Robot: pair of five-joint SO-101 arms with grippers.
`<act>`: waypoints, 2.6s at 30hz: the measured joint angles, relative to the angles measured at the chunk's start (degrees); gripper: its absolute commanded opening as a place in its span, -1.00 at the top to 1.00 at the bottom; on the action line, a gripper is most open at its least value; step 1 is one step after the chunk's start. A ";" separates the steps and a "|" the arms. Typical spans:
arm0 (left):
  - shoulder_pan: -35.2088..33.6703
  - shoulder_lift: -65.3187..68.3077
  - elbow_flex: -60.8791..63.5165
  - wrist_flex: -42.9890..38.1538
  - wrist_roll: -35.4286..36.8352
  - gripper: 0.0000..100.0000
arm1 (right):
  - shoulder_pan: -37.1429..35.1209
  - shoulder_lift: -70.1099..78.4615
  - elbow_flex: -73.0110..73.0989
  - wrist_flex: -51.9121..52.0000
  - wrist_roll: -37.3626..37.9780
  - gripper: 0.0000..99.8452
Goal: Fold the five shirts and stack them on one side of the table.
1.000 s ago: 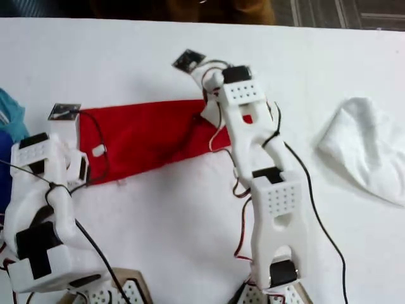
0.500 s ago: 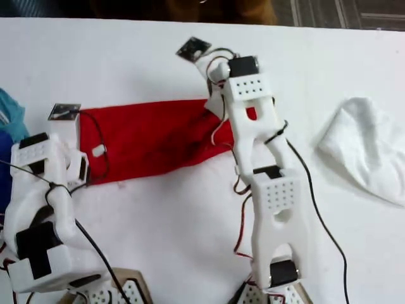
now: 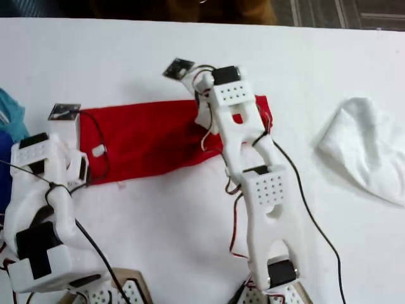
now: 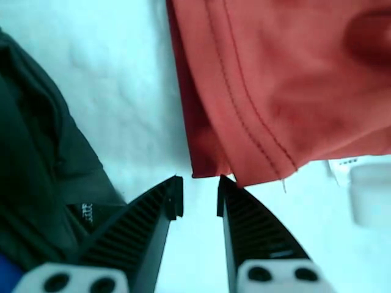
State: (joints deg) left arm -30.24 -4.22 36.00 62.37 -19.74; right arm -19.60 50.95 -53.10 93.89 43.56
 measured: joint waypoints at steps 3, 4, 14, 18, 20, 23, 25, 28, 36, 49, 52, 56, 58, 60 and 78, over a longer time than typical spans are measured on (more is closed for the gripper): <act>0.00 0.00 0.00 0.00 0.00 0.75 | 1.76 0.00 0.00 3.96 1.41 0.97; 0.00 0.00 0.00 0.00 0.00 0.75 | 2.55 0.00 0.00 4.57 1.67 0.91; -0.09 0.00 0.00 0.00 0.00 0.75 | 5.54 -3.43 0.79 6.15 2.11 0.95; -0.09 0.00 0.18 0.00 0.00 0.75 | 5.63 -13.80 8.35 6.15 2.11 0.95; -0.09 0.00 0.18 0.00 0.00 0.75 | 5.54 -19.87 15.03 6.15 2.11 0.95; 0.09 0.00 0.18 0.00 0.00 0.75 | 3.78 -28.66 28.48 6.15 3.78 0.95; 0.70 0.00 0.18 0.00 0.00 0.75 | 1.85 -31.74 36.92 5.71 6.77 0.94; 2.02 0.00 0.18 0.00 0.00 0.75 | 0.62 -32.53 46.51 5.45 8.18 0.93; 3.43 0.00 0.18 0.00 0.00 0.75 | 2.11 -30.42 49.93 5.63 8.44 0.45; 3.60 0.00 0.18 0.00 0.00 0.75 | 0.09 -46.51 54.07 6.15 8.70 0.25; 3.52 0.00 0.18 0.00 0.00 0.75 | 0.53 -48.18 56.18 6.15 8.53 0.25; 3.69 0.00 0.18 0.00 0.00 0.75 | 0.09 -47.56 59.60 3.52 8.53 0.25; 3.52 0.00 0.18 0.00 0.00 0.75 | 0.00 -45.27 60.22 0.00 8.53 0.25; 3.69 0.00 0.18 0.00 0.00 0.75 | 0.26 -42.02 60.22 -3.25 8.53 0.25; 3.60 0.00 0.18 0.00 0.00 0.75 | 0.44 -31.38 58.37 -9.32 8.53 0.90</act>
State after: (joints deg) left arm -26.64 -4.22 36.18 62.37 -19.74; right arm -19.16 19.56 5.27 84.57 52.09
